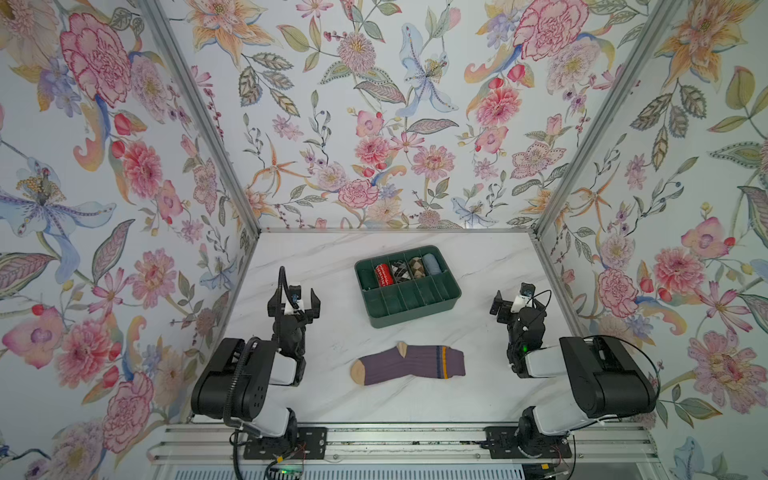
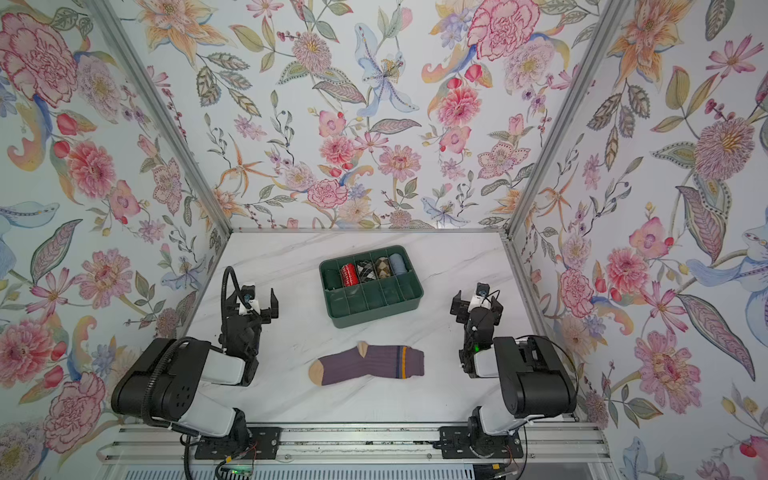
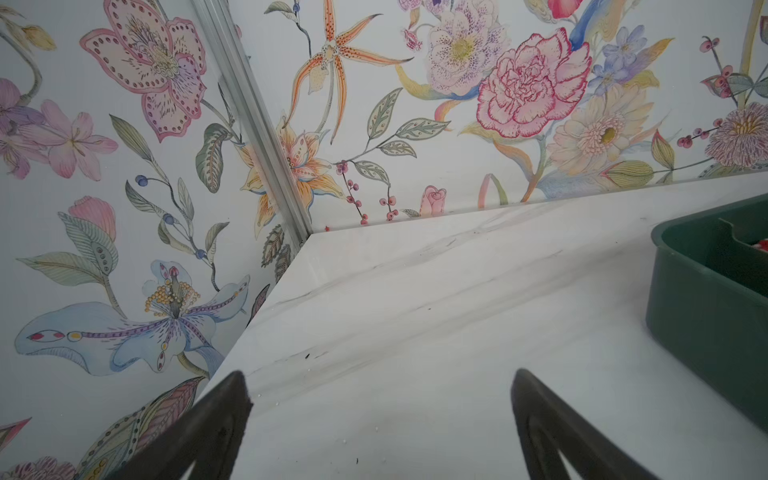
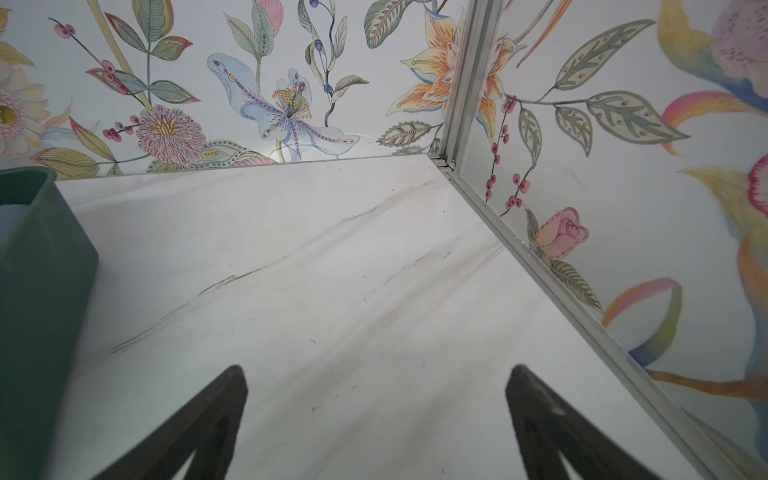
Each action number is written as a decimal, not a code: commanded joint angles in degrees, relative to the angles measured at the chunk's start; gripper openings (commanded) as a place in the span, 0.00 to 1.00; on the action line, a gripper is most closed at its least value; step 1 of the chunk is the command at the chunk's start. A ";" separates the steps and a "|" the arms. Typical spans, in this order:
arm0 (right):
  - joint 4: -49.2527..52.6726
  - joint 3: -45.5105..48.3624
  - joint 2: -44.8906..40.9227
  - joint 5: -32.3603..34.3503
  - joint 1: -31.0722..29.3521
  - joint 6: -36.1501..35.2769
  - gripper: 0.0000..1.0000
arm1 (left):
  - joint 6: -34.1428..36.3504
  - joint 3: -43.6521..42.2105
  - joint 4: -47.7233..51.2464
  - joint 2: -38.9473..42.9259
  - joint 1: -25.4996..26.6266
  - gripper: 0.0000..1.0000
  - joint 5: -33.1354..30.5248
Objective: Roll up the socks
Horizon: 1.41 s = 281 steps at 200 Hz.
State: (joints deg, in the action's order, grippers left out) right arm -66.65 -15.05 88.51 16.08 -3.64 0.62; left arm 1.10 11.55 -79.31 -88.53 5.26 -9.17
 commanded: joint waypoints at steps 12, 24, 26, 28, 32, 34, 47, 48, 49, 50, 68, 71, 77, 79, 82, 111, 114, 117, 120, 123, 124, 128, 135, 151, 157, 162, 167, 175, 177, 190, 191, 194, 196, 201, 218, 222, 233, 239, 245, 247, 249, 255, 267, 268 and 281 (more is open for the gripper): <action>1.00 -0.74 0.30 0.71 -0.14 -0.62 0.99 | -0.05 0.21 -1.29 -0.50 -0.33 0.99 0.64; 1.00 -0.77 0.34 0.71 -0.14 -0.62 0.99 | -0.05 0.23 -1.31 -0.50 -0.33 0.99 0.64; 1.00 -0.77 0.35 0.71 -0.14 -0.62 0.99 | -0.05 0.23 -1.29 -0.50 -0.31 0.99 0.64; 1.00 -0.71 0.35 0.71 -0.14 -0.62 0.99 | -0.05 0.23 -1.22 -0.50 -0.33 0.99 0.64; 1.00 -0.71 0.35 0.71 -0.14 -0.62 0.99 | -0.05 0.21 -1.28 -0.56 -0.33 0.99 0.70; 1.00 -0.74 0.35 0.76 -0.14 -0.62 0.99 | -0.05 0.22 -1.29 -0.52 -0.36 0.99 0.68; 1.00 -0.70 0.35 0.71 -0.14 -0.63 0.99 | -0.05 0.38 -1.11 -0.50 -0.33 0.99 0.73; 1.00 -0.69 0.35 0.71 -0.14 -0.62 0.99 | -0.05 0.39 -1.07 -0.50 -0.33 0.99 0.73; 1.00 -0.69 0.35 0.71 -0.14 -0.62 0.99 | -0.05 0.35 -1.00 -0.50 -0.33 0.99 0.73; 0.95 -0.73 0.35 0.71 -0.14 -0.62 0.99 | -0.05 0.38 -0.92 -0.50 -0.33 0.99 0.73; 0.99 -0.70 0.35 0.71 -0.14 -0.64 0.99 | -0.03 0.39 -0.90 -0.52 -0.38 0.99 0.73; 1.00 -0.72 0.33 0.71 -0.14 -0.63 0.99 | -0.05 0.36 -0.93 -0.50 -0.34 0.99 0.73; 1.00 -0.73 0.35 0.71 -0.14 -0.62 0.99 | -0.05 0.40 -0.91 -0.50 -0.34 0.99 0.79; 1.00 -0.76 0.35 0.71 -0.14 -0.62 0.99 | -0.05 0.40 -0.93 -0.50 -0.27 0.99 0.75; 1.00 -0.69 0.38 0.71 -0.14 -0.62 0.99 | -0.05 0.40 -0.91 -0.53 -0.33 0.99 0.74; 0.95 -0.75 0.35 0.71 -0.14 -0.62 0.99 | -0.05 0.40 -1.00 -0.50 -0.33 0.99 0.81; 0.99 -0.69 0.35 0.71 -0.14 -0.62 0.99 | -0.05 0.40 -0.99 -0.51 -0.33 0.99 0.82; 1.00 -0.73 0.35 0.71 -0.14 -0.62 0.99 | -0.05 0.40 -0.98 -0.50 -0.33 0.99 0.83; 1.02 -0.67 0.37 0.71 -0.14 -0.62 0.99 | -0.05 0.40 -0.90 -0.52 -0.33 1.00 0.93; 1.00 -0.76 0.35 0.73 -0.14 -0.62 0.99 | -0.05 0.47 -0.79 -0.50 -0.40 0.99 1.02; 1.00 -0.72 0.35 0.72 -0.14 -0.62 0.99 | -0.05 0.48 -0.77 -0.50 -0.41 0.99 1.05; 1.07 -0.69 0.35 0.71 -0.14 -0.62 0.99 | -0.09 0.57 -0.63 -0.57 -0.49 0.99 1.27; 1.04 -0.70 0.35 0.63 -0.14 -0.62 0.99 | -0.34 0.65 -0.42 -0.50 -0.72 0.99 1.85; 1.06 -0.84 0.35 0.62 -0.07 -0.62 0.99 | -0.75 0.84 0.19 -0.51 -1.33 0.97 3.04; 1.16 -0.78 0.35 0.54 -0.05 -0.62 0.99 | -0.84 0.84 0.27 -0.50 -1.56 0.95 3.20; 1.16 -0.85 0.34 0.54 -0.05 -0.62 0.99 | -0.84 0.84 0.16 -0.50 -1.49 0.93 3.28; 1.14 -0.84 0.37 0.54 -0.05 -0.62 0.99 | -0.84 0.89 0.20 -0.50 -1.56 0.91 3.36; 1.13 -0.79 0.33 0.45 -0.01 -0.58 0.99 | -0.75 1.52 1.89 0.08 -1.56 0.85 3.24; 1.16 -0.78 0.30 0.41 0.02 -0.55 0.99 | -0.80 1.82 2.71 0.32 -1.56 0.83 3.20; 1.16 -0.69 0.21 -0.02 0.20 -0.45 1.00 | -1.14 4.15 8.95 2.66 -1.52 0.76 2.04; 1.17 -0.73 0.19 -0.05 0.25 -0.45 1.00 | -1.17 4.39 9.24 2.88 -1.50 0.76 1.87; 1.17 -0.76 0.19 -0.30 0.36 -0.47 1.00 | -1.38 5.09 11.10 3.49 -1.50 0.75 1.35; 1.19 -0.77 0.09 -0.34 0.38 -0.37 0.99 | -1.52 5.48 12.33 3.95 -1.44 0.75 0.93; 1.17 -0.77 0.08 -0.43 0.39 -0.36 0.99 | -1.70 6.46 14.93 4.94 -1.52 0.74 0.28; 1.25 -0.84 -0.23 0.60 0.30 -0.42 0.98 | -1.74 9.41 23.38 9.36 -1.10 0.69 -0.47; 2.99 -1.20 -1.02 0.81 0.30 -0.09 0.98 | -2.15 10.23 25.79 10.67 -0.98 0.68 -0.35; 5.44 -1.69 -2.21 -0.75 0.56 0.02 0.97 | -3.82 12.35 31.63 14.53 -0.80 0.67 1.37; 5.13 -1.75 -2.04 -0.76 0.44 -0.37 0.96 | -5.03 13.20 34.21 16.64 -0.53 0.67 2.45; 4.47 -1.68 -1.84 -0.15 -0.10 -0.80 0.96 | -6.20 13.97 36.33 18.57 -0.09 0.67 3.59; 4.45 -1.71 -1.80 -0.12 -0.16 -0.89 0.96 | -6.51 14.19 36.92 19.21 0.12 0.67 3.97; 4.42 -1.69 -1.84 0.10 -0.36 -1.14 0.96 | -6.76 14.42 37.58 19.78 0.33 0.67 4.27; 4.57 -1.73 -1.82 0.26 -0.61 -1.33 0.96 | -7.26 15.07 39.37 21.60 1.14 0.67 4.76; 5.21 -2.14 -1.83 -0.21 -0.46 -1.39 0.96 | -7.60 16.43 43.39 24.67 3.42 0.67 3.46; 5.34 -2.20 -1.88 -0.32 -0.43 -1.36 0.96 | -7.61 16.55 43.77 24.92 3.61 0.67 3.32; 6.71 -2.67 -2.26 -1.80 0.40 -0.69 0.96 | -7.43 17.98 48.03 27.53 5.98 0.67 2.35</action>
State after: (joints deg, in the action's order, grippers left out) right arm -62.83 -15.99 87.55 15.77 -3.79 0.19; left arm -4.19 26.48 -44.36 -65.54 7.20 -6.72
